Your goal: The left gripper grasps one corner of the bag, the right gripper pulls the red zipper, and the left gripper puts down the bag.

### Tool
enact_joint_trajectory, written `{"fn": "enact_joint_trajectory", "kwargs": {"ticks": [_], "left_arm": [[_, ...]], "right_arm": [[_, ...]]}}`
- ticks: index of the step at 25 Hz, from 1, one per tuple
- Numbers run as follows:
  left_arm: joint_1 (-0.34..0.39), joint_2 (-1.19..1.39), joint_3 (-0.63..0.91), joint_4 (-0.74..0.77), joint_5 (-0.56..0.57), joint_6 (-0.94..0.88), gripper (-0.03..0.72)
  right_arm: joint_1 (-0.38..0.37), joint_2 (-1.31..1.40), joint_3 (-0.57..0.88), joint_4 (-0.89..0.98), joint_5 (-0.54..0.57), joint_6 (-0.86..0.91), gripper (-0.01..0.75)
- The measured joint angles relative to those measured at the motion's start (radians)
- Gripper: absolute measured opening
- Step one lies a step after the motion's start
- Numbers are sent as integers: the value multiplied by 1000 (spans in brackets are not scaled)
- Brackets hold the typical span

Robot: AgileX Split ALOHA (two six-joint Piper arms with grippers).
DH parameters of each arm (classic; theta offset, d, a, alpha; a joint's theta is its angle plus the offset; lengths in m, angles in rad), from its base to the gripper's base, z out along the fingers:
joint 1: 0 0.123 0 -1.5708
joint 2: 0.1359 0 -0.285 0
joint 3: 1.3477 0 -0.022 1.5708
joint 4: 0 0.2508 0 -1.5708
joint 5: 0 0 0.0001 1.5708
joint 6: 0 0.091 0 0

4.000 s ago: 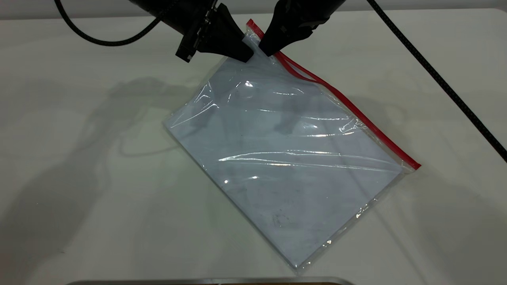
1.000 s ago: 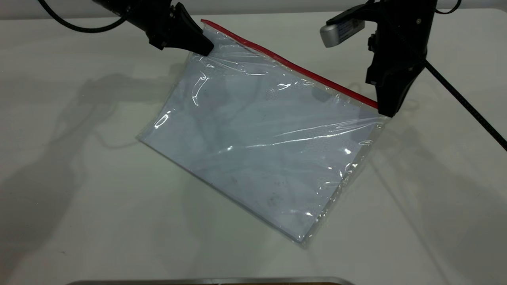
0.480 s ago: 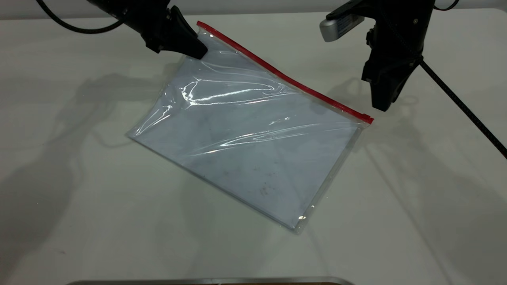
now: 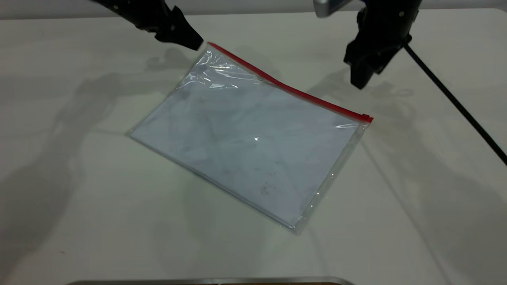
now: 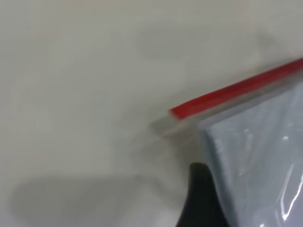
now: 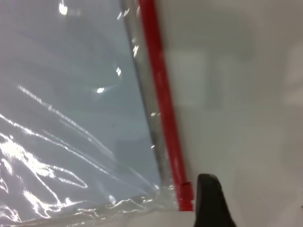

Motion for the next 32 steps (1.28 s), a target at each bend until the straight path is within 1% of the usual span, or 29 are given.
{"fn": "enact_joint_trajectory", "kwargs": {"ticks": [3,7,10,14,17,21,24,28,30,32], "left_arm": [[0,-78,0,113,-6,-198,613],[0,-223,0,307,32,-496,607],[0,-346,0,449,104,-705,591],[0,-531,0,622,246,-942,586],[0,-665,0,740,357,-1055,585],[0,-822,0,879,495,-1141,585],[0,-918,0,946,505,-1166,584],[0,-1012,11,995,505,-1200,584],[0,-1068,44,997,505,-1247,584],[0,-1147,121,994,505,-1284,584]], "right_arm": [[0,-85,1,-2,1,4,499],[0,-259,1,-4,17,16,499],[0,-407,1,-5,25,24,499],[0,-616,3,-5,55,67,499],[0,-760,3,-14,122,108,499],[0,-944,8,-57,240,182,499],[0,-1077,16,-71,284,218,499],[0,-1265,72,-72,310,232,499],[0,-1358,118,-72,325,254,499],[0,-1467,188,-71,343,286,499]]}}
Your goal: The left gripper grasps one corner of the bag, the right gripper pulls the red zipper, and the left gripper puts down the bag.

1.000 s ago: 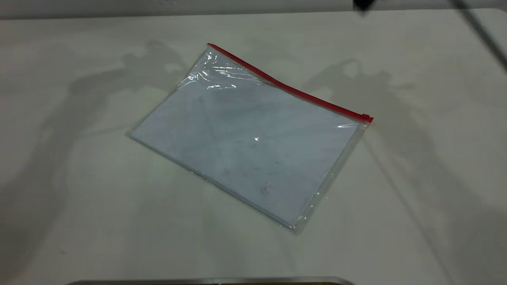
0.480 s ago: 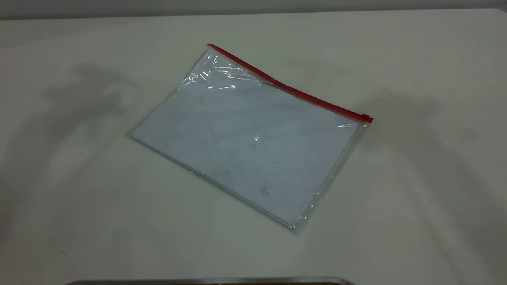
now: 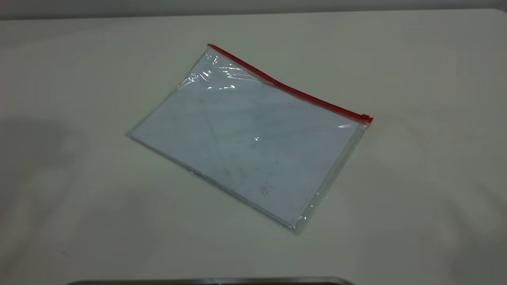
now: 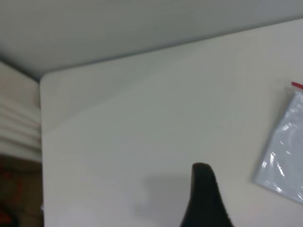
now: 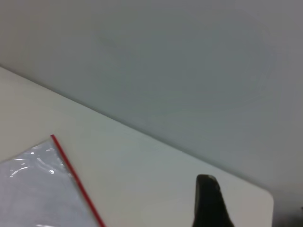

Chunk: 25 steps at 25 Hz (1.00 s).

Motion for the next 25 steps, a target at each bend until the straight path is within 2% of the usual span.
{"fn": "enact_joint_trajectory", "kwargs": {"ticks": [5,12,20,25], "left_arm": [[0,-260,285,1,0,-17,584],[0,-661,690,1,0,-23,584],[0,-1101,985,-58,0,-41,584],[0,-1225,1091,-151,0,-5,584]], "right_arm": [[0,-255,212,39,87,75,499],[0,-472,482,122,243,64,499],[0,-677,670,167,243,-13,500],[0,-795,784,186,232,-82,501]]}}
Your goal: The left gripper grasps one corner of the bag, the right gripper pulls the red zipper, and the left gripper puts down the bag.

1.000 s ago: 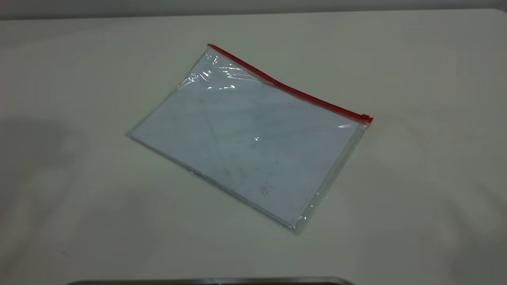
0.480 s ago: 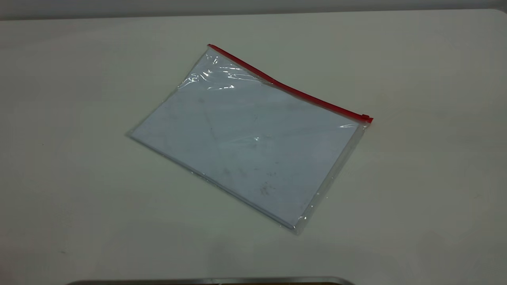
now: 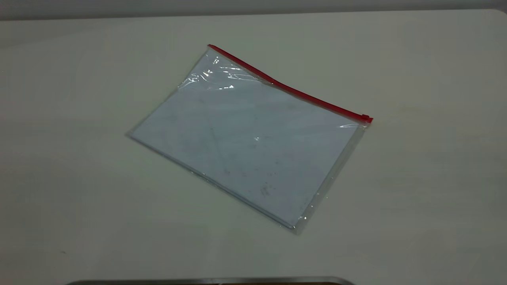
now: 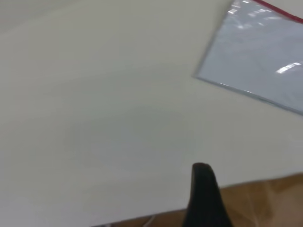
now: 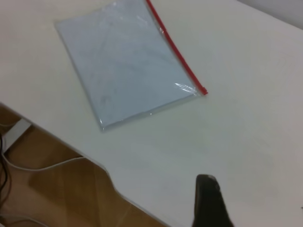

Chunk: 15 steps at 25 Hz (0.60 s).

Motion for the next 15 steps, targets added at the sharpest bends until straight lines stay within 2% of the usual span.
{"fn": "enact_joint_trajectory", "kwargs": {"ticks": [5,15], "left_arm": [[0,-35,90,-85,0,54,584],[0,-38,189,-89,-23,61,584]], "right_arm": [[0,-67,91,9,-25,-44,501],[0,-72,151,15,-68,-53,503]]}}
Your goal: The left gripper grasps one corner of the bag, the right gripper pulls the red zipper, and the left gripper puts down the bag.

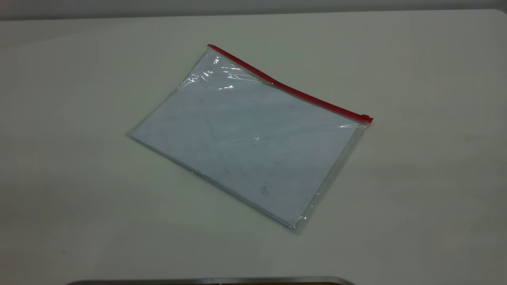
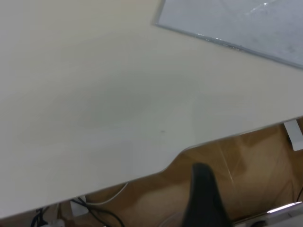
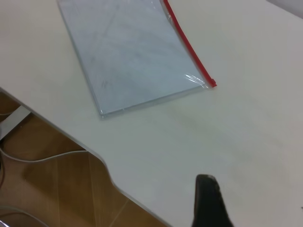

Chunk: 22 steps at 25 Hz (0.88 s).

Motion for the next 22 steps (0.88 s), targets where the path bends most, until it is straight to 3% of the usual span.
{"fn": "enact_joint_trajectory", "kwargs": {"ticks": [22], "left_arm": [[24,-27,4,16,-7,11,582]], "right_arm": [[0,0,0,1,-7,-1,503]]}}
